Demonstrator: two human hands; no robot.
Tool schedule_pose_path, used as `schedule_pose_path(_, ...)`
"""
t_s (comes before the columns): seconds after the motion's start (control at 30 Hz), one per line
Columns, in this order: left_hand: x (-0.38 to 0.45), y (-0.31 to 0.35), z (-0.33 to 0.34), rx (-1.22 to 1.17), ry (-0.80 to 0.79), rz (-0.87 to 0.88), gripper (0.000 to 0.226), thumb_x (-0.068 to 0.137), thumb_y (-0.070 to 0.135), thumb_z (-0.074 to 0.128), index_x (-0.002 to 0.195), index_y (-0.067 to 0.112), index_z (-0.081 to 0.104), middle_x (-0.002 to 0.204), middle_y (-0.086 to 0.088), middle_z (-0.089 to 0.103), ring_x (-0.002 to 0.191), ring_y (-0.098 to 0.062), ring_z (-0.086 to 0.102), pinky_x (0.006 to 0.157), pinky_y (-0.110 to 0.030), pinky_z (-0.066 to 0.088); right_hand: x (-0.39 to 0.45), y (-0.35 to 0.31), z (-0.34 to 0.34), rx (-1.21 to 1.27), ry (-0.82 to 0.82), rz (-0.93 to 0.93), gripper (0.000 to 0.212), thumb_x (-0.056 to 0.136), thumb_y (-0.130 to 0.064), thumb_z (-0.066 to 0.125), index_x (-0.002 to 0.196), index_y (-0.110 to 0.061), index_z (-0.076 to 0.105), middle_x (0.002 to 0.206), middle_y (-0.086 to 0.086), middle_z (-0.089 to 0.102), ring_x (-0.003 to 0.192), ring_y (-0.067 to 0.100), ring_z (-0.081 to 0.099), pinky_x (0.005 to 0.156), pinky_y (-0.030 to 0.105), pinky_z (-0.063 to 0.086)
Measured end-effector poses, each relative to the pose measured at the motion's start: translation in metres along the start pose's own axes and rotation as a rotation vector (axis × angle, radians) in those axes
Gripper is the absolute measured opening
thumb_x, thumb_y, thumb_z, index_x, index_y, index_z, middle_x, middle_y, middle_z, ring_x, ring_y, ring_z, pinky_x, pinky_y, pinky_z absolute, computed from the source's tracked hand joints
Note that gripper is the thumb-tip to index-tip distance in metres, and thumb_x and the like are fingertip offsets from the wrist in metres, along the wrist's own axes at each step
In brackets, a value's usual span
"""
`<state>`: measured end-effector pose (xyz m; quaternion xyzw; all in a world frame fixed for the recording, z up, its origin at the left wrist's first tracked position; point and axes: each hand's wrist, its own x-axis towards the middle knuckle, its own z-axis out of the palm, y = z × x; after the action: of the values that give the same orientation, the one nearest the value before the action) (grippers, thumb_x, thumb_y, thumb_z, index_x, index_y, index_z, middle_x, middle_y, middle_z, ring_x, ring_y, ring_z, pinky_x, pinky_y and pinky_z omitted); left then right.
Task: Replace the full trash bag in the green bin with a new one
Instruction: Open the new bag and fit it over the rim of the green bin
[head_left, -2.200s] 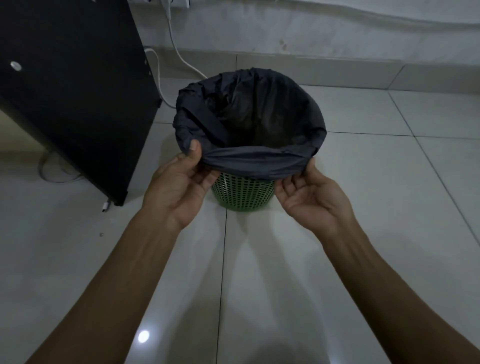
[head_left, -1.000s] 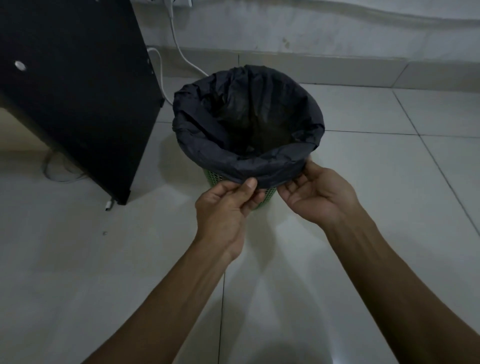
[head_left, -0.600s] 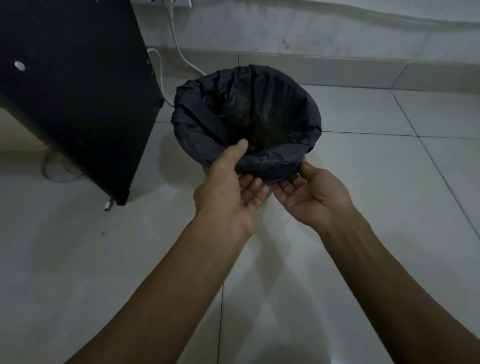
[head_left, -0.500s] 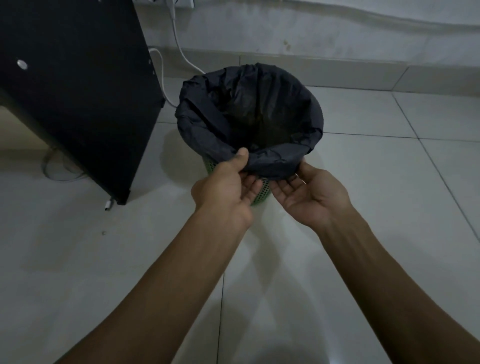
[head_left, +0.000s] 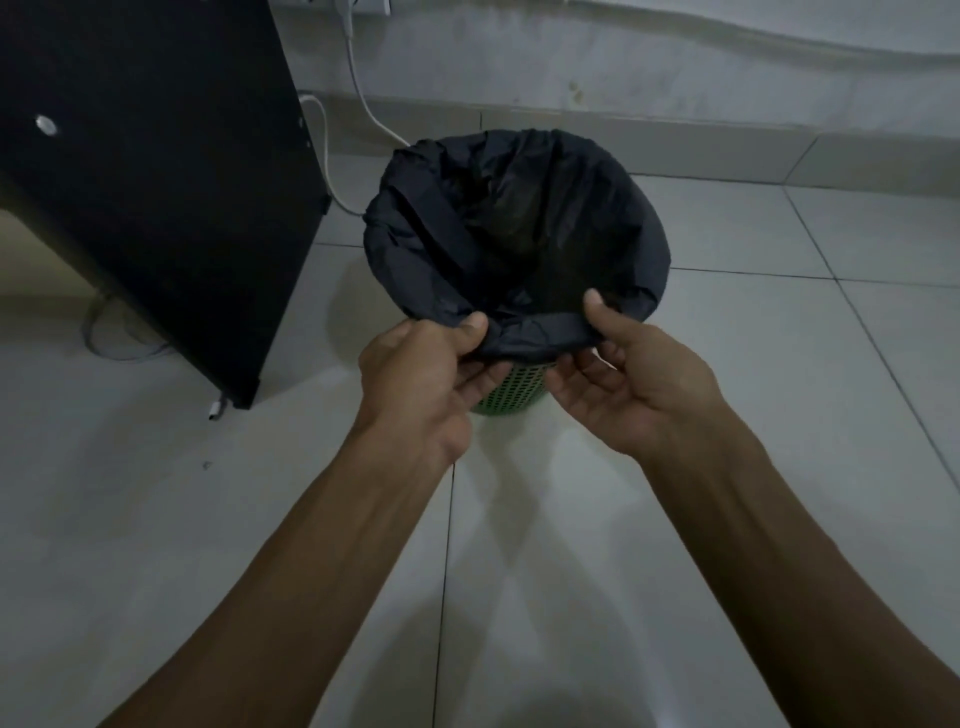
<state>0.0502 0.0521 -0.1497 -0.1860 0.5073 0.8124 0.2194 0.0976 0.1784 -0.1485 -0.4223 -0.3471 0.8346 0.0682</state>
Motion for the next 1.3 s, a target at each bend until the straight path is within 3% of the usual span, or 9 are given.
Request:
schedule_pose_path(0.13, 0.003, 0.004, -0.003, -0.011, -0.033, 0.033, 0.013, 0.086, -0.006, 0.060, 0.095, 0.002, 0.064, 0.091, -0.014, 0.071, 0.077, -0.024, 0.068, 0.062, -0.029, 0.059, 0.001, -0.007, -0.003, 0.254, -0.036, 0.060, 0.009, 0.083, -0.001, 0.069, 0.088, -0.003, 0.062, 0.080, 0.011, 0.065, 0.077, 0.020, 0.065, 0.078, 0.035, 0.057)
schedule_pose_path(0.27, 0.001, 0.004, 0.002, -0.191, 0.069, 0.050, 0.006, 0.084, 0.000, 0.067, 0.089, -0.002, 0.064, 0.089, -0.015, 0.071, 0.076, -0.021, 0.070, 0.071, -0.029, 0.060, -0.002, 0.004, 0.004, 0.366, -0.101, 0.059, 0.006, 0.085, 0.002, 0.064, 0.081, -0.002, 0.061, 0.075, 0.011, 0.064, 0.077, 0.020, 0.065, 0.083, 0.034, 0.054)
schedule_pose_path(0.37, -0.013, -0.008, 0.006, -0.191, 0.184, 0.081, 0.013, 0.079, 0.009, 0.076, 0.080, 0.001, 0.067, 0.082, -0.011, 0.074, 0.078, -0.018, 0.072, 0.076, -0.030, 0.060, -0.005, 0.017, 0.011, 0.321, -0.131, 0.023, 0.006, 0.087, 0.001, 0.062, 0.082, -0.003, 0.061, 0.074, 0.010, 0.065, 0.075, 0.020, 0.064, 0.088, 0.034, 0.053)
schedule_pose_path(0.5, -0.021, -0.014, 0.009, -0.113, 0.211, 0.091, 0.011, 0.077, 0.010, 0.078, 0.079, 0.002, 0.071, 0.076, -0.009, 0.075, 0.066, -0.017, 0.073, 0.056, -0.023, 0.058, -0.008, 0.035, 0.015, 0.104, -0.253, 0.027, 0.016, 0.081, -0.007, 0.071, 0.096, -0.005, 0.067, 0.082, 0.008, 0.072, 0.079, 0.019, 0.069, 0.085, 0.034, 0.057)
schedule_pose_path(0.6, -0.011, -0.001, 0.007, -0.105, 0.234, 0.070, 0.008, 0.080, 0.005, 0.074, 0.077, 0.003, 0.067, 0.071, -0.008, 0.072, 0.048, -0.011, 0.067, 0.043, -0.017, 0.050, -0.008, 0.035, 0.011, -0.131, -0.188, 0.004, 0.018, 0.075, -0.022, 0.078, 0.089, -0.014, 0.069, 0.072, 0.000, 0.070, 0.072, 0.015, 0.066, 0.074, 0.031, 0.058)
schedule_pose_path(0.77, 0.018, 0.014, -0.010, 0.050, 0.167, 0.011, 0.017, 0.078, 0.012, 0.075, 0.093, 0.008, 0.068, 0.086, -0.007, 0.071, 0.066, -0.015, 0.066, 0.059, -0.026, 0.056, -0.003, 0.024, -0.013, -0.090, -0.050, -0.063, 0.027, 0.072, -0.031, 0.080, 0.086, -0.012, 0.067, 0.083, 0.005, 0.067, 0.080, 0.022, 0.064, 0.083, 0.041, 0.058)
schedule_pose_path(1.0, 0.046, 0.040, -0.024, 0.138, 0.006, -0.032, 0.014, 0.086, 0.014, 0.066, 0.098, 0.008, 0.065, 0.088, -0.007, 0.066, 0.076, -0.017, 0.063, 0.058, -0.027, 0.054, 0.007, -0.009, -0.019, 0.219, -0.134, 0.001, 0.017, 0.089, -0.021, 0.065, 0.095, -0.005, 0.064, 0.097, 0.015, 0.068, 0.090, 0.029, 0.068, 0.081, 0.046, 0.058)
schedule_pose_path(1.13, 0.054, 0.055, -0.024, 0.083, -0.066, -0.076, 0.006, 0.090, 0.014, 0.062, 0.090, 0.009, 0.063, 0.088, -0.006, 0.065, 0.078, -0.016, 0.063, 0.058, -0.026, 0.054, 0.011, 0.001, -0.016, 0.356, -0.197, 0.098, 0.017, 0.095, -0.018, 0.057, 0.096, -0.003, 0.065, 0.082, 0.014, 0.071, 0.080, 0.028, 0.069, 0.072, 0.044, 0.059)
schedule_pose_path(1.3, 0.058, 0.053, -0.023, 0.023, -0.096, -0.016, 0.006, 0.091, 0.005, 0.060, 0.094, 0.002, 0.063, 0.093, -0.014, 0.066, 0.082, -0.021, 0.066, 0.061, -0.030, 0.060, 0.013, 0.002, -0.010, 0.224, -0.073, 0.127, 0.015, 0.097, -0.014, 0.053, 0.098, -0.003, 0.063, 0.076, 0.014, 0.070, 0.073, 0.025, 0.069, 0.060, 0.037, 0.060)
